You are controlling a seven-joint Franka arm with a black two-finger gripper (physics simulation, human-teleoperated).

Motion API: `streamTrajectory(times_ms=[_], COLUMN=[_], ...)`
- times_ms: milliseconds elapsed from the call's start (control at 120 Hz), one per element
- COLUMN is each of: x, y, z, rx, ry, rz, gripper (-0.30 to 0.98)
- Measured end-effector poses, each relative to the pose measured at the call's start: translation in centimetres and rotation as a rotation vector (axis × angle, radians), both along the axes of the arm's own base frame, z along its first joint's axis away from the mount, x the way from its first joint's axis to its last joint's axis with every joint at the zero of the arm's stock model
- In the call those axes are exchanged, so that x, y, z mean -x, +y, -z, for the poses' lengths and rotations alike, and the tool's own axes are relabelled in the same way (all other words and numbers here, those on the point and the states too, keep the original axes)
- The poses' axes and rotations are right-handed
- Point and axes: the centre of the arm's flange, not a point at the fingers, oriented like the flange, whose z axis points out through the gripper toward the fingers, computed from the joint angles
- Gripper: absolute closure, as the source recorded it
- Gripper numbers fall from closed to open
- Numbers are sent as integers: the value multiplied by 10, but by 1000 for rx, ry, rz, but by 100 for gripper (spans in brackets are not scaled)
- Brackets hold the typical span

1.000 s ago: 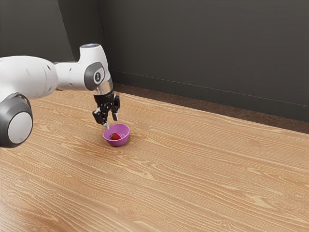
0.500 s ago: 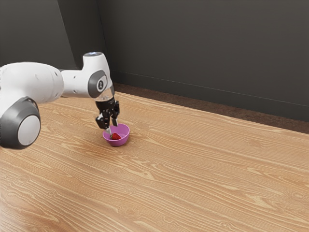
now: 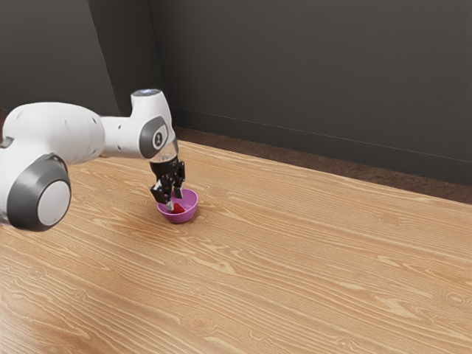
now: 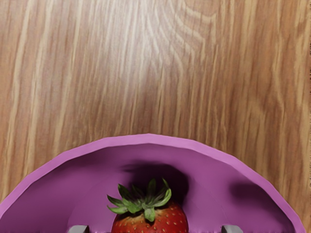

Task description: Take strawberry from the bowl

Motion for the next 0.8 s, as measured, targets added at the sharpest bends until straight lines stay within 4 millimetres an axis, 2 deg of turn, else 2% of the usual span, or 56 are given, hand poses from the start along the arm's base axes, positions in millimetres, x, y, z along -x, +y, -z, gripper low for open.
streamTrajectory(times_ms=[425, 800], x=[-3, -3], y=[0, -3], z=[9, 9], rx=[-3, -4], ry=[0, 0], rz=[-11, -12], gripper=[38, 47])
